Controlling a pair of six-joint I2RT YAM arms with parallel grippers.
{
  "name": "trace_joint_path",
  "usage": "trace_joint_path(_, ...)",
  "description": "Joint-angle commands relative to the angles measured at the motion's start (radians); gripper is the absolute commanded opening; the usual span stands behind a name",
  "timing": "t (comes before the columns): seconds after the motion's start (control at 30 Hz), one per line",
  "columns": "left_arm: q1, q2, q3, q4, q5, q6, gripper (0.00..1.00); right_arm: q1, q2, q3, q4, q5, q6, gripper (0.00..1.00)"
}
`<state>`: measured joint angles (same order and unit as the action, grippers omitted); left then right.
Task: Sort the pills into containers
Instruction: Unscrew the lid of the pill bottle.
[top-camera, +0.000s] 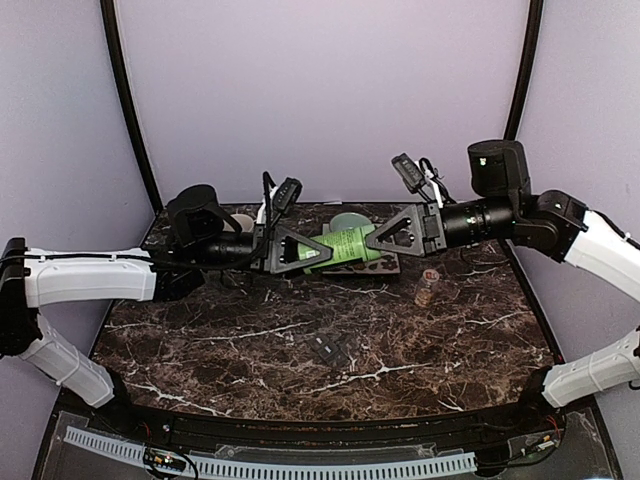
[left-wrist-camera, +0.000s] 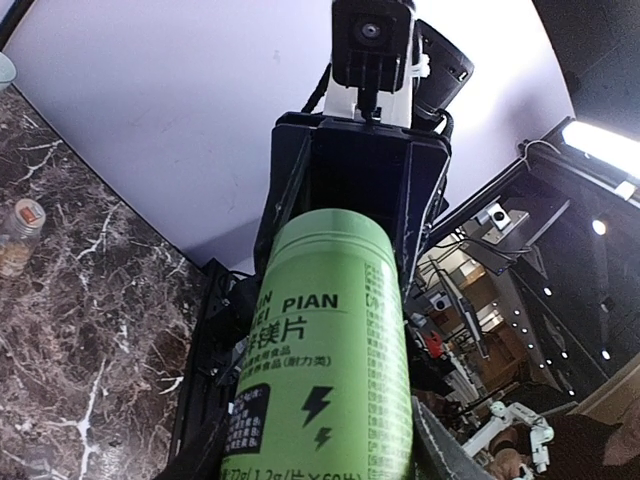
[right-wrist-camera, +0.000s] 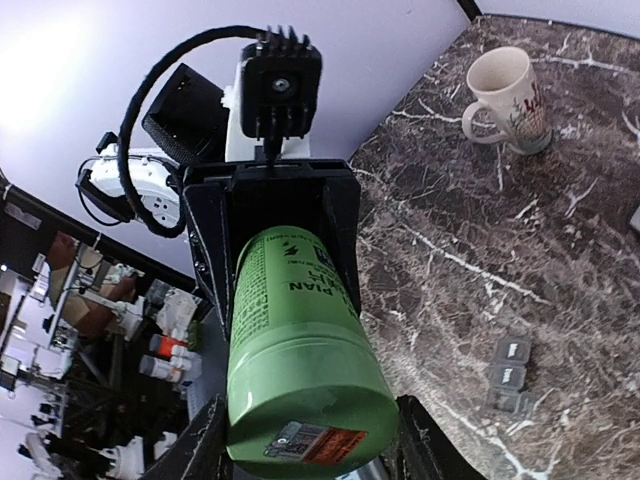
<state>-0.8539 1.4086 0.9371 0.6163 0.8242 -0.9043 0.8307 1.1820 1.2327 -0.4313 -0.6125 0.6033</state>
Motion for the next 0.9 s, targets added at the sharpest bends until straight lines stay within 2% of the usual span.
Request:
trace_joint_path(0.0, 0.000, 0.030, 0.003, 0.245, 0.094, -0.205, 0.00, 0.016, -0.068, -0.028, -0.004, 0.038, -0.257, 0.09)
trace_joint_path(0.17, 0.000, 0.054, 0.010, 0.302, 0.134, -0.286, 0.00, 0.019, -0.102, -0.035, -0.015, 0.070, -0.361, 0.10)
trace_joint_path(0.43, 0.000, 0.062, 0.013, 0.332, 0.159, -0.324, 0.00, 0.033, -0.125, -0.035, -0.042, 0.132, -0.421, 0.18)
trace_joint_path(0.5, 0.000, 0.062, 0.017, 0.318, 0.158, -0.308, 0.00, 0.035, -0.122, -0.029, -0.046, 0.138, -0.417, 0.26)
trace_joint_path(0.67, -0.001, 0.033, 0.034, 0.171, 0.126, -0.188, 0.00, 0.035, -0.117, -0.006, -0.041, 0.142, -0.387, 0.56)
trace_joint_path(0.73, -0.001, 0.021, 0.036, 0.131, 0.104, -0.150, 0.00, 0.035, -0.121, 0.001, -0.032, 0.136, -0.371, 0.63)
trace_joint_path(0.87, 0.000, 0.011, 0.036, 0.094, 0.083, -0.105, 0.00, 0.035, -0.125, 0.007, -0.014, 0.124, -0.345, 0.70)
